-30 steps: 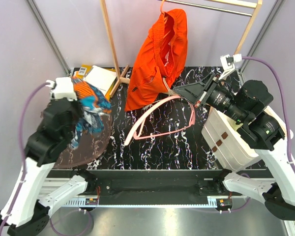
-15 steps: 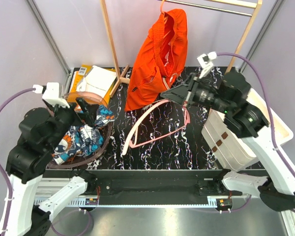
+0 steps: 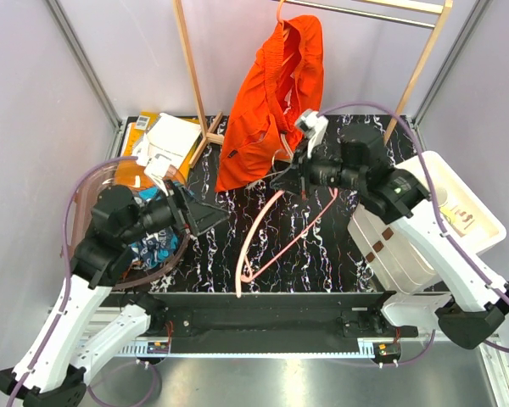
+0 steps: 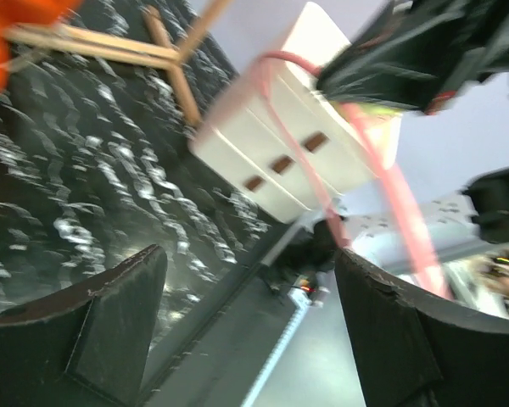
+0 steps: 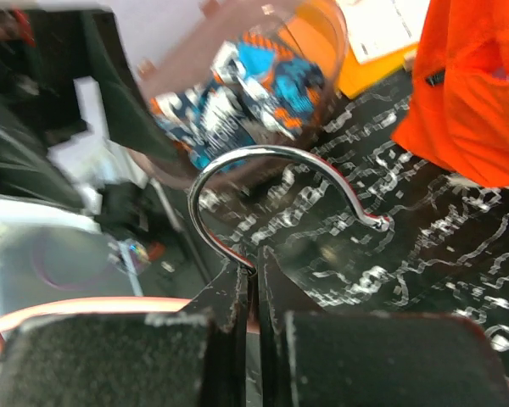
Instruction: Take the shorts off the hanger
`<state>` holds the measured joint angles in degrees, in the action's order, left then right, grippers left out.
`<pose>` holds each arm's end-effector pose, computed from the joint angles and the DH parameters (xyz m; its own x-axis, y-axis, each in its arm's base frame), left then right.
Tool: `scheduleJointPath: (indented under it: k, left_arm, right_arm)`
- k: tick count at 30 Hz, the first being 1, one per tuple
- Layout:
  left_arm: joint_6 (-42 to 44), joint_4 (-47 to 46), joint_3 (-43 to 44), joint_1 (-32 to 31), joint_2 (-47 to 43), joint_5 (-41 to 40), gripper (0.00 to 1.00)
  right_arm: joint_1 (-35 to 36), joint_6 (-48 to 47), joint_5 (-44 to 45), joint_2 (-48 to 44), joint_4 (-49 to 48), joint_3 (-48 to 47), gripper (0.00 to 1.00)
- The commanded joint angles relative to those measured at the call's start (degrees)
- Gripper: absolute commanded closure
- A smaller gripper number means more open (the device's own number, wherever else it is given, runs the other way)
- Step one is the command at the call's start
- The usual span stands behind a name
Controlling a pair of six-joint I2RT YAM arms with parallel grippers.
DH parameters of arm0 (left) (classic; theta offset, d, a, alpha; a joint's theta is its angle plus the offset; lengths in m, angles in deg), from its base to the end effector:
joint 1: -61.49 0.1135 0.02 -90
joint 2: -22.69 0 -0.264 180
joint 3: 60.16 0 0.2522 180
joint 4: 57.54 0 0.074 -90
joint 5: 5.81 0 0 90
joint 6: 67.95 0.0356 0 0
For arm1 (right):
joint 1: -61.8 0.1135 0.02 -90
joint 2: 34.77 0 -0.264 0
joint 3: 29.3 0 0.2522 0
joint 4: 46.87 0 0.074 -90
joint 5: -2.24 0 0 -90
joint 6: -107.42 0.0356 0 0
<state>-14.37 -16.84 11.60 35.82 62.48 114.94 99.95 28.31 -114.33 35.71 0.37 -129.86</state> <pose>0.1133 -0.0747 0.4001 -0.6015 -0.2770 -0.7493 0.5849 0.4862 -0.6493 0.1877 0.1677 0.4575 -0.3957 -0.0960 -0.9133 -0.8287 0.4659 0.3101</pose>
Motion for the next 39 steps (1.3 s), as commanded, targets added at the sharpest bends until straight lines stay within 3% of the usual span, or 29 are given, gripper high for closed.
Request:
scheduleJointPath:
  k: [1,7,16,22,28,35,39]
  left_arm:
    - [-10.14,-16.45,-3.15,-3.14,-2.61,5.56,0.18]
    - [-9.81,-18.15,-3.95,-13.33,1.07,-0.49,0.18]
    - [-10.33,-20.96,-4.56,-21.52,6.26,-5.07,0.19]
    - [-10.68,-22.19,-4.91,-23.20,9.16,-7.09,0.23]
    - [-11.74,-22.02,-5.61,-23.20,6.00,-12.28,0.28]
    - [-15.16,-24.82,-5.70,-23.20,8.98,-8.16,0.29]
    - [-18.06,-31.22,-7.63,-23.28,11.18,-4.82,0.33]
  right_arm:
    - [1.31,-10.54,0.46,-0.08,-3.14,5.15,1.00]
    - [3.77,-14.06,4.15,0.45,-6.84,8.76,1.00]
    - [6.06,-15.56,5.91,-1.04,-7.54,9.46,1.00]
    - [7.02,-14.76,4.95,-3.77,-9.56,10.43,1.00]
    - [7.20,-15.11,3.54,-7.19,-11.15,12.71,1.00]
    - [7.29,-14.15,2.22,-8.86,-14.48,14.12,1.00]
    - [7.29,-12.83,1.69,-9.22,-17.82,14.21,1.00]
